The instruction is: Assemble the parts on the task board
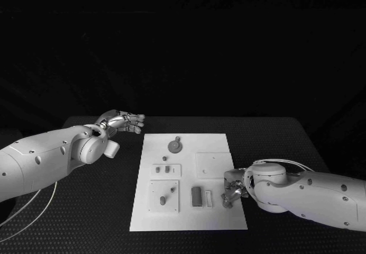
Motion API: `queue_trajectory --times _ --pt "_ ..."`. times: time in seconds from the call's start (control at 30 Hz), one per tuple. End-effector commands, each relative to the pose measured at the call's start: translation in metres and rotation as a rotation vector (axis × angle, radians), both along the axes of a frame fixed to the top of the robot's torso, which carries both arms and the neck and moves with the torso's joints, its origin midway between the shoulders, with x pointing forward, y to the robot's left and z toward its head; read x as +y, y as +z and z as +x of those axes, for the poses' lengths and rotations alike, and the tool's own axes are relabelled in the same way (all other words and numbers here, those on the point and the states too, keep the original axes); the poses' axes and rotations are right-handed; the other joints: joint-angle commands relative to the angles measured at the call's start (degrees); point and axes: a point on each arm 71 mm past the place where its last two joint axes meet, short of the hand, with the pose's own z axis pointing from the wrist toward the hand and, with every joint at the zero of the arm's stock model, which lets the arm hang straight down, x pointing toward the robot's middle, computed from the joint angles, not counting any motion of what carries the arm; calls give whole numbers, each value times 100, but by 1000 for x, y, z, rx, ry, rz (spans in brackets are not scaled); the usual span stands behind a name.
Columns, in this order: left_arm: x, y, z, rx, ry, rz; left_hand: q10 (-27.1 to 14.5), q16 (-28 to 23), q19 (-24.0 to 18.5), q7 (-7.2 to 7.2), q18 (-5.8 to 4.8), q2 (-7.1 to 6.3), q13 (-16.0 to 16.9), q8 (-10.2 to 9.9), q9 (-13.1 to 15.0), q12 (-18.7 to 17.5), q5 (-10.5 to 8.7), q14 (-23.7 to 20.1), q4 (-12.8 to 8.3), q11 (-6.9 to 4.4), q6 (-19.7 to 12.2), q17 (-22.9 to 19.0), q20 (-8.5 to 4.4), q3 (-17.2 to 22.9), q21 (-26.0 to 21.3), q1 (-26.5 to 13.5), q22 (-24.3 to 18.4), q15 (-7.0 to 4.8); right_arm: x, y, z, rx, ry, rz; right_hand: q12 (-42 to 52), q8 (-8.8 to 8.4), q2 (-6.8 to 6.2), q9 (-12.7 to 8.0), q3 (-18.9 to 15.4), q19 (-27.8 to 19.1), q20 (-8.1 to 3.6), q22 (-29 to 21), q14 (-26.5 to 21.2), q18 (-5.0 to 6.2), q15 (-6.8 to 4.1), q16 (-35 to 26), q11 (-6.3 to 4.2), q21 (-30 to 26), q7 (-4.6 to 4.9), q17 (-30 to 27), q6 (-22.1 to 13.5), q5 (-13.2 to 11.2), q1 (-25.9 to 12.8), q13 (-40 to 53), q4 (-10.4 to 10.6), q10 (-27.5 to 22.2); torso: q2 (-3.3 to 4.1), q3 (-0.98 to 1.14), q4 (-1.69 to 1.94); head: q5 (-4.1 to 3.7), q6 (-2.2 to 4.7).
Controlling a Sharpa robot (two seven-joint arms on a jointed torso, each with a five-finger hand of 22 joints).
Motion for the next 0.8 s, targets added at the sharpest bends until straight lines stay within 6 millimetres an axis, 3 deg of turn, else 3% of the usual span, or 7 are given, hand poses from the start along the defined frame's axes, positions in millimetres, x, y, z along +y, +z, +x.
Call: queue_trajectory --times 0.03,0.17,0.23,0.57,0.7,0.8 --pt "-2 1 0 -3 -10 -5 23 -33 34 -20 39 -29 -7 22 -9 23 -34 45 4 -10 -31 10 17 -29 -37 -25 8 5 -5 -12 -4 -18 19 -62 -14 -1332 29 -37 -7 4 61 80 -9 43 26 -33 58 -21 273 -11 -330 7 55 -9 -14 5 2 1 0 13 -9" --pt "-2 1 0 -2 -11 -5 23 -34 35 -20 39 -25 -7 21 -10 23 -34 46 7 -10 -32 12 17 -28 -38 -27 8 5 -6 -13 -5 3 8 -53 -29 -1399 65 -95 1 -6 70 78 -21 43 53 -46 93 -37 310 -18 -442 9 36 -17 -16 -21 0 2 0 12 -12" --pt "-1 1 0 -2 -10 -5 23 -35 35 -20 39 -23 -7 21 -10 23 -34 46 8 -10 -32 12 17 -28 -38 -27 9 5 -8 -14 -6 29 -8 -43 -31 -1421 186 -127 19 -16 70 82 -26 43 69 -49 107 -43 327 -20 -478 8 77 -18 -51 -36 1 2 1 16 -25" --pt "-1 1 0 -1 -7 -4 21 -37 37 -19 40 -20 -8 20 -11 22 -33 48 8 -9 -35 16 16 -24 -38 -24 10 4 -12 -18 -10 123 -61 16 -8 -1443 1080 -254 -22 -103 98 116 -54 43 107 -23 142 -23 361 -5 -531 18 -11 -20 -79 -61 1 3 -1 20 -28" --pt "-1 1 0 -1 -6 -3 21 -38 37 -19 41 -19 -9 20 -11 22 -33 49 7 -9 -36 18 16 -23 -39 -22 10 4 -14 -17 -9 124 -89 51 4 -1427 1196 -268 -16 -118 94 121 -58 43 102 -10 135 -2 353 2 -514 20 -5 -17 -85 -63 0 3 0 18 -24" --pt "-1 1 0 -1 -6 -3 20 -39 37 -19 41 -20 -9 20 -12 21 -33 49 6 -9 -37 19 16 -22 -39 -19 11 3 -17 -16 -9 119 -120 83 28 -1401 1208 -272 -10 -107 78 126 -39 43 90 14 121 32 339 10 -480 19 38 -10 -89 -43 -1 1 0 15 -28"
